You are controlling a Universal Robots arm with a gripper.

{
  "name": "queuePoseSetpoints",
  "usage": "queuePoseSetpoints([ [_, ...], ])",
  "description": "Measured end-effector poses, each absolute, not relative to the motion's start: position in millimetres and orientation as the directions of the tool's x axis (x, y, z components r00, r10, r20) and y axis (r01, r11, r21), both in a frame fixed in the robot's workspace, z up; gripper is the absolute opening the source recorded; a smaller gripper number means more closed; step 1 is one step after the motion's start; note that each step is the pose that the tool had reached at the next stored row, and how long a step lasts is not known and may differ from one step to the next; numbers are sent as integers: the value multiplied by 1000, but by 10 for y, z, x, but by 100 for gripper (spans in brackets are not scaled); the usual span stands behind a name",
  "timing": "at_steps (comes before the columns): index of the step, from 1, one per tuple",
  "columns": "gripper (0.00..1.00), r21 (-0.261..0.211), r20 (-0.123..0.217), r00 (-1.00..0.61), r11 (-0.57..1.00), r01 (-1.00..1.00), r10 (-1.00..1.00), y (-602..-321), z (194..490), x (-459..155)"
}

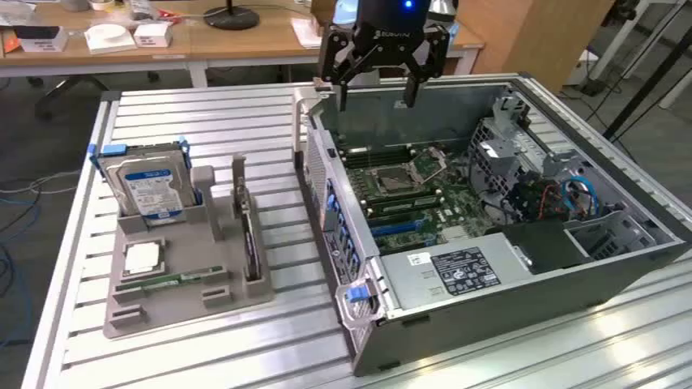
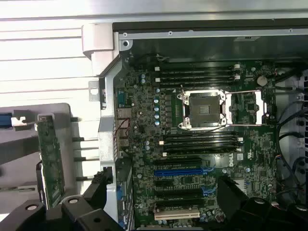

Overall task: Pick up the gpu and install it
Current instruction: 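Reach for the gpu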

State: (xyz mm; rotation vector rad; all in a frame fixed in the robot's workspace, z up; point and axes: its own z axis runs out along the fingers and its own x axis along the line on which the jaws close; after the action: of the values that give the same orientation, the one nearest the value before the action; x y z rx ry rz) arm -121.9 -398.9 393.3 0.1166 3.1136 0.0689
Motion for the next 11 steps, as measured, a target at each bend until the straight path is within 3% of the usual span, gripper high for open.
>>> queuePoseSetpoints([
  [11,99,45,-23,-997,996,74,75,-3989,3933,-1255],
])
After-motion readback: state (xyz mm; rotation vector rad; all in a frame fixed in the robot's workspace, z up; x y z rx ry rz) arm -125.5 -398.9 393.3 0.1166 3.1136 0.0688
